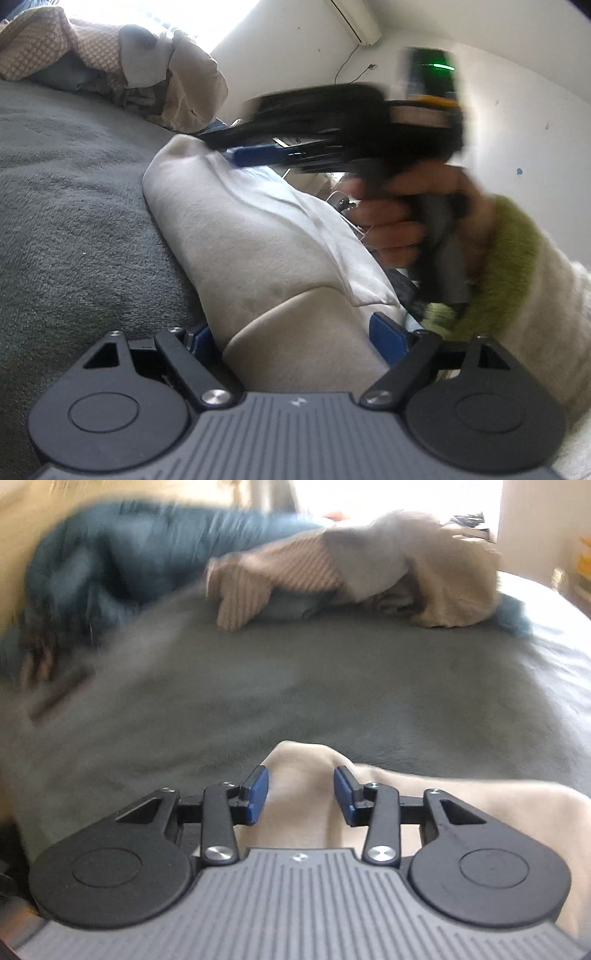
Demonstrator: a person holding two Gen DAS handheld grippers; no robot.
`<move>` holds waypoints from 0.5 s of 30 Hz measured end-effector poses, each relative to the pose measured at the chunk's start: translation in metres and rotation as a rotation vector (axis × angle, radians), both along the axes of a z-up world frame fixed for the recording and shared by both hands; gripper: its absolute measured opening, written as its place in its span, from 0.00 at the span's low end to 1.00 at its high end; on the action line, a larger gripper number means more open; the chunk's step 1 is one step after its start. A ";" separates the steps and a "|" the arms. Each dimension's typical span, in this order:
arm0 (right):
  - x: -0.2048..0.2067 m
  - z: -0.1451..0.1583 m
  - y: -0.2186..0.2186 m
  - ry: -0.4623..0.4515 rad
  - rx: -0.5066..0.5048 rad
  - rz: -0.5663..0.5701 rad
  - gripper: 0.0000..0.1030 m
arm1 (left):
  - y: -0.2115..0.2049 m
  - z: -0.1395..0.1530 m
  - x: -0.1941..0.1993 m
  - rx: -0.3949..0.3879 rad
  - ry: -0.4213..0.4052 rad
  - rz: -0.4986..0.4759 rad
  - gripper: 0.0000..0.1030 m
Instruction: Fold clothes
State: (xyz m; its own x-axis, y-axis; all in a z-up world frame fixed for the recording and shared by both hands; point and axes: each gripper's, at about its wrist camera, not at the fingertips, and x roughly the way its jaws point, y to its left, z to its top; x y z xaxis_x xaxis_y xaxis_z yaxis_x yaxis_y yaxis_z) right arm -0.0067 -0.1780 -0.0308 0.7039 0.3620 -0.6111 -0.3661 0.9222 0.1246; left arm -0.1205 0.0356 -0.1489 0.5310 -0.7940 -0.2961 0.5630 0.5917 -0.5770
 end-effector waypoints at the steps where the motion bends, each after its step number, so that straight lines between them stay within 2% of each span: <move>1: -0.009 0.009 -0.012 -0.013 0.042 -0.026 0.40 | 0.000 0.001 0.001 0.003 0.009 -0.001 0.83; 3: -0.030 0.020 -0.051 -0.039 0.130 -0.088 0.44 | -0.001 0.003 0.006 0.009 0.035 -0.002 0.82; 4: -0.041 0.022 -0.073 -0.044 0.163 -0.134 0.50 | -0.001 0.005 0.008 0.010 0.051 -0.001 0.82; 6: -0.062 0.022 -0.120 -0.047 0.242 -0.245 0.54 | -0.001 0.008 0.013 0.012 0.083 0.001 0.80; 8: -0.081 0.007 -0.171 -0.017 0.380 -0.408 0.57 | -0.001 0.011 0.018 0.008 0.120 0.006 0.79; 10: -0.097 -0.018 -0.218 0.028 0.565 -0.525 0.58 | 0.001 0.013 0.025 0.003 0.170 0.012 0.78; 13: -0.103 -0.053 -0.252 0.087 0.750 -0.537 0.60 | 0.003 0.016 0.039 -0.008 0.241 0.023 0.78; 15: -0.093 -0.072 -0.257 0.137 0.817 -0.512 0.61 | 0.003 0.017 0.052 -0.019 0.289 0.035 0.78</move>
State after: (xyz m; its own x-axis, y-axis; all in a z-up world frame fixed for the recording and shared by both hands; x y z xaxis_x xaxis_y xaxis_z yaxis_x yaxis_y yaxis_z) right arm -0.0998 -0.4355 -0.1030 0.8356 0.3809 -0.3959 0.1206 0.5760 0.8085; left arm -0.0688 0.0391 -0.1320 0.4543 -0.7832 -0.4245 0.3527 0.5957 -0.7217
